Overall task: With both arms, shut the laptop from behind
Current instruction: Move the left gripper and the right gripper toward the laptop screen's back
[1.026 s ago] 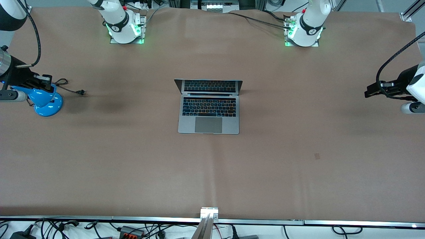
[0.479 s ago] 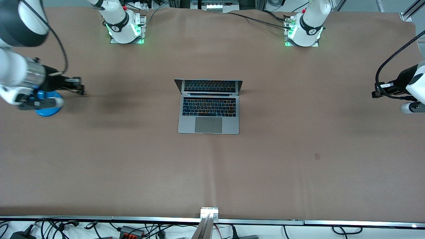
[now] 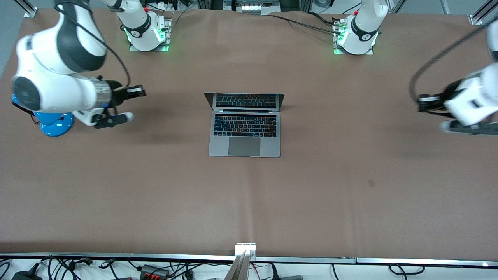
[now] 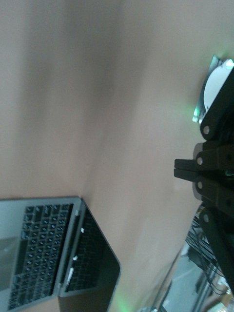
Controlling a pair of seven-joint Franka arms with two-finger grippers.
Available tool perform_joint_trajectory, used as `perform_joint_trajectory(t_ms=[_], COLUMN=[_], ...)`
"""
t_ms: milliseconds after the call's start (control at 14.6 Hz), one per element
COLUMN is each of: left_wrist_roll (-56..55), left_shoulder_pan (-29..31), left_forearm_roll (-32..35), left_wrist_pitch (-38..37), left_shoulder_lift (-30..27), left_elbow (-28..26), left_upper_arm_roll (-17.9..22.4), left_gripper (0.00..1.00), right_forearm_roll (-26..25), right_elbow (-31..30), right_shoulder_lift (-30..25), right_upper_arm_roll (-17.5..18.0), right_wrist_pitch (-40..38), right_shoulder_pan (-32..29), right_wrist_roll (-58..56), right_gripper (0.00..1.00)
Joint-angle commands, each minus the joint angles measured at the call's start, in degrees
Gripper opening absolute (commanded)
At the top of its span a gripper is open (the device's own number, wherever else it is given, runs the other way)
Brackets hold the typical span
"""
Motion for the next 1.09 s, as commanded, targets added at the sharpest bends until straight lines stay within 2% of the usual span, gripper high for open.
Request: perform_joint_trajectory(t_ms=[0, 137, 274, 479, 616, 753, 821, 889, 958, 1026], left_wrist_roll=[-1.82, -1.82, -1.73, -1.91, -1.91, -1.91, -1.91, -2.00, -2.00, -2.52], left_shoulder_pan=[-1.22, -1.82, -1.83, -1.66, -2.00, -1.92, -1.92, -2.27, -1.66, -1.92], left_forearm_roll=[-8.50, -12.66, -16.34, -19.60, -24.26, -26.03, -26.64, -29.00, -32.33, -33.66], left_wrist_pitch=[0.73, 7.05, 14.16, 25.42, 26.67, 26.77, 28.59, 31.74, 36.13, 40.26], left_shoulder_lift=[3.19, 2.68, 1.19, -3.03, -4.87, -7.24, -9.17, -10.76, -10.95, -10.43], left_elbow=[-1.77, -8.43, -16.34, -28.48, -31.66, -34.91, -38.23, -40.70, -42.99, -43.70], left_upper_arm_roll=[-0.10, -0.19, -4.21, -10.19, -12.05, -14.68, -15.56, -17.57, -21.86, -24.08], left_gripper=[0.00, 0.00, 0.00, 0.00, 0.00, 0.00, 0.00, 0.00, 0.00, 0.00], right_forearm_roll=[2.86, 3.04, 3.21, 9.00, 9.10, 9.10, 9.10, 9.10, 9.02, 8.93], right_elbow=[-6.20, -8.93, -9.73, -11.22, -11.32, -12.02, -12.37, -13.15, -13.34, -13.77], right_shoulder_lift=[-2.16, -3.74, -4.01, -3.92, -3.92, -3.93, -3.66, -3.49, -3.14, -2.44], right_upper_arm_roll=[-0.43, -0.43, -0.43, -0.43, -0.43, -0.43, -0.43, -0.43, -0.52, -0.52], right_wrist_pitch=[3.98, 5.83, 6.01, 8.82, 8.83, 9.18, 10.40, 12.84, 14.87, 16.89], right_shoulder_pan=[4.33, 6.80, 9.87, 14.44, 16.04, 19.10, 20.33, 22.87, 25.07, 26.49], right_wrist_roll=[0.28, 1.42, 1.51, 3.09, 5.45, 7.21, 10.18, 13.43, 15.38, 16.96], right_gripper=[0.00, 0.00, 0.00, 0.00, 0.00, 0.00, 0.00, 0.00, 0.00, 0.00])
